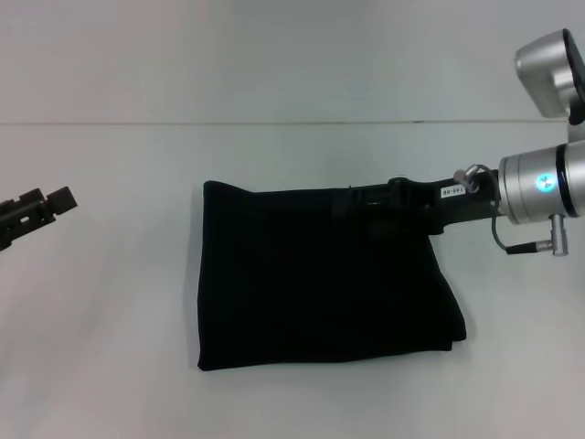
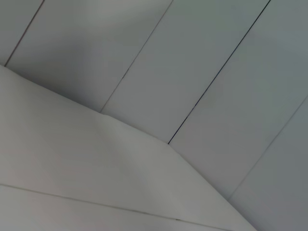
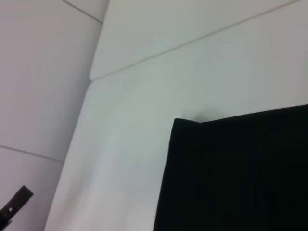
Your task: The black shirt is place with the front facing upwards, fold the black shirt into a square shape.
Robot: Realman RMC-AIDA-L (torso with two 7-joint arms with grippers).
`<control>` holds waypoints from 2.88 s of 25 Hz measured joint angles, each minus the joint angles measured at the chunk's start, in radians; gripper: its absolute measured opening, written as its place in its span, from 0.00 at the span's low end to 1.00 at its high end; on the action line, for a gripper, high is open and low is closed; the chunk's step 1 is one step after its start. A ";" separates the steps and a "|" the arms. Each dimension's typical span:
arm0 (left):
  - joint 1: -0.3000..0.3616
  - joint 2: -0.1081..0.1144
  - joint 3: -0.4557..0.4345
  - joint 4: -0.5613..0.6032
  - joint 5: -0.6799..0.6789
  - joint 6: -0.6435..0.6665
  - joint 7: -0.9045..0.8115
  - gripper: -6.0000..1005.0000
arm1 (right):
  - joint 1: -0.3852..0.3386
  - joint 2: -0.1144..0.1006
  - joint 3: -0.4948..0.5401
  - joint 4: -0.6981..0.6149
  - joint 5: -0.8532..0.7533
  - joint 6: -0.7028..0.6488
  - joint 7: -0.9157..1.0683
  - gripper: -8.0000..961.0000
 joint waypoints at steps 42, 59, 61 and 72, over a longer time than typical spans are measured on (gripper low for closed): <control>-0.002 0.002 0.000 0.000 0.007 -0.002 0.002 0.92 | -0.053 -0.033 -0.057 -0.011 0.002 0.025 0.015 0.82; -0.003 0.002 0.000 0.000 -0.001 -0.003 0.004 0.91 | -0.051 -0.035 -0.095 -0.006 0.001 0.072 0.015 0.23; -0.003 0.002 0.000 0.000 -0.001 -0.003 0.003 0.91 | -0.054 -0.036 -0.096 -0.006 0.001 0.078 0.014 0.19; -0.003 0.001 0.000 0.000 0.000 -0.003 0.002 0.91 | -0.082 -0.039 -0.024 -0.014 0.020 0.081 -0.038 0.04</control>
